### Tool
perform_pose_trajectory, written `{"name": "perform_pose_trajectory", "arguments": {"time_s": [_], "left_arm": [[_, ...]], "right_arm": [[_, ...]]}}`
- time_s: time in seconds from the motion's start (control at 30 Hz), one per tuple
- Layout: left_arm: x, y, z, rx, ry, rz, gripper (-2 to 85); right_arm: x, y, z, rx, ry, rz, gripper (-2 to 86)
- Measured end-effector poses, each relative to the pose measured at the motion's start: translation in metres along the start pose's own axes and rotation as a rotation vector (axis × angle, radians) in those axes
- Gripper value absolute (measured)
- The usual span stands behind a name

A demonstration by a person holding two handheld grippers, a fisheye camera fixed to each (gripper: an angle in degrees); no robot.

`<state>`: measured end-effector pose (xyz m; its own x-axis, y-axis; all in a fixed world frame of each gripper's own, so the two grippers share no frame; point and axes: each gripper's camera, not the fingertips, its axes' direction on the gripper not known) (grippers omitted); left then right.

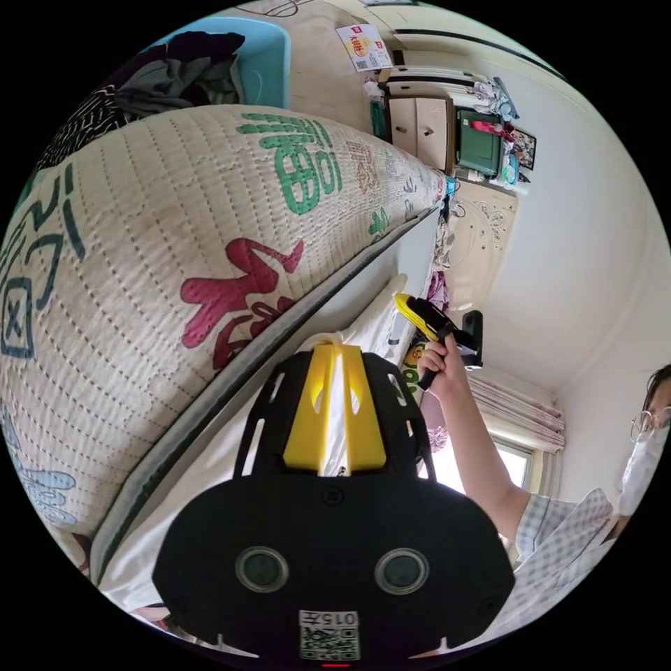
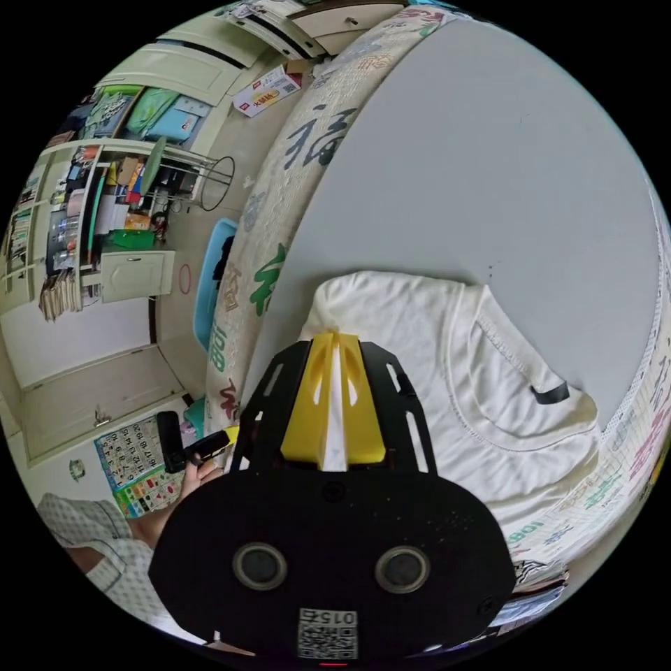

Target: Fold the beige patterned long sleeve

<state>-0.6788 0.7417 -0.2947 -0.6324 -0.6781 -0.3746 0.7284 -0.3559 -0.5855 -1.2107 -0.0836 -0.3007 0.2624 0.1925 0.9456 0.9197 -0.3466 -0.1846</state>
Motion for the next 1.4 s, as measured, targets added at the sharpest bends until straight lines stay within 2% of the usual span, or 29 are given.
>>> {"name": "perform_pose_trajectory", "arguments": {"time_s": [0.2, 0.3, 0.43, 0.57, 0.7, 0.77, 0.9, 1.07, 1.17, 1.27, 1.4], "left_arm": [[-0.002, 0.011, 0.005, 0.042, -0.079, 0.057, -0.1], [-0.014, 0.019, 0.013, 0.034, -0.074, 0.019, 0.2], [-0.008, 0.033, -0.002, 0.02, -0.148, 0.085, 0.4], [0.053, 0.018, 0.002, -0.021, -0.278, 0.36, 2.6], [0.129, -0.034, 0.098, -0.154, -0.233, 0.652, 10.5], [0.157, -0.05, 0.154, -0.209, -0.232, 0.757, 11.5], [0.196, -0.051, 0.289, -0.388, -0.431, 0.963, 13.6], [0.185, -0.023, 0.375, -0.523, -0.642, 1.06, 14.5], [0.177, -0.009, 0.394, -0.539, -0.669, 1.07, 10.8], [0.164, -0.003, 0.414, -0.612, -0.703, 1.035, 3.9], [0.174, 0.01, 0.418, -0.55, -0.714, 1.062, 0.4]], "right_arm": [[-0.023, -0.006, -0.011, 0.007, 0.143, -0.072, 0.0], [-0.023, 0.004, -0.02, 0.017, 0.123, -0.094, 3.6], [0.001, 0.057, -0.067, 0.138, 0.049, -0.093, 5.2], [0.069, 0.138, -0.12, 0.282, 0.135, 0.009, 5.7], [0.137, 0.183, -0.139, 0.291, 0.199, 0.134, 10.3], [0.173, 0.195, -0.133, 0.233, 0.249, 0.224, 16.1], [0.2, 0.204, -0.118, 0.187, 0.282, 0.24, 18.2], [0.215, 0.208, -0.088, 0.141, 0.227, 0.21, 16.3], [0.22, 0.217, -0.073, 0.139, 0.141, 0.23, 10.5], [0.218, 0.228, -0.058, 0.142, 0.211, 0.264, 2.2], [0.209, 0.239, -0.051, 0.167, 0.248, 0.258, -0.2]]}}
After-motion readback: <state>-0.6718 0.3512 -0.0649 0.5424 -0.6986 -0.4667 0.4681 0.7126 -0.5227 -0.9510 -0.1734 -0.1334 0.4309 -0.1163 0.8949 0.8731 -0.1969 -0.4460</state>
